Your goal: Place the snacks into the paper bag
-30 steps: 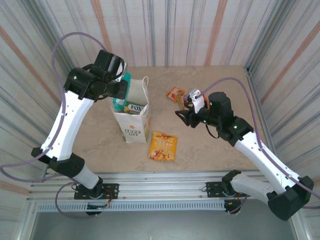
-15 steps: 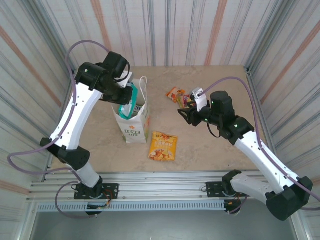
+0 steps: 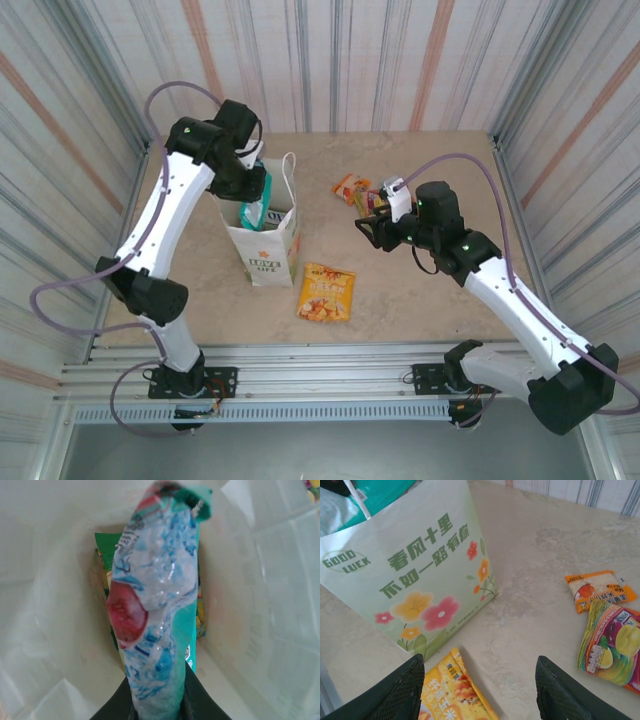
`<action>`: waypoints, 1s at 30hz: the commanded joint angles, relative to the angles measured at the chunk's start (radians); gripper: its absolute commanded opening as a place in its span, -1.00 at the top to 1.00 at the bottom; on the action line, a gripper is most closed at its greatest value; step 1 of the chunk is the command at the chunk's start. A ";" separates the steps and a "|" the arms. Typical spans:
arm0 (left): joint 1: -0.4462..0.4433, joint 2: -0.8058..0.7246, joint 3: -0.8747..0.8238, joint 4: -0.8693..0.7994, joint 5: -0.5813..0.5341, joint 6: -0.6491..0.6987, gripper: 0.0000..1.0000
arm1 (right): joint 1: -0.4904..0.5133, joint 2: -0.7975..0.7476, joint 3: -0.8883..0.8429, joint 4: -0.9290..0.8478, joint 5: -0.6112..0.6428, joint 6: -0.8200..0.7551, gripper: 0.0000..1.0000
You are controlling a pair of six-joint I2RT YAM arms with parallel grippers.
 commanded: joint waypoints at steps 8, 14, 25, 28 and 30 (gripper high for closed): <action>0.008 0.002 0.054 0.015 0.024 0.002 0.34 | -0.007 0.002 -0.007 -0.003 -0.011 0.029 -0.25; 0.008 -0.069 0.046 0.073 0.032 0.015 0.21 | -0.027 0.002 0.002 -0.023 -0.001 0.057 -0.27; 0.008 -0.363 -0.269 0.343 0.164 0.081 0.01 | -0.115 0.092 0.063 -0.131 0.019 0.182 -0.29; 0.016 -0.445 -0.383 0.405 0.182 0.094 -0.02 | -0.148 0.150 0.081 -0.161 0.018 0.201 -0.27; 0.033 -0.488 -0.442 0.444 0.217 0.100 -0.04 | -0.176 0.185 0.088 -0.169 0.018 0.199 -0.27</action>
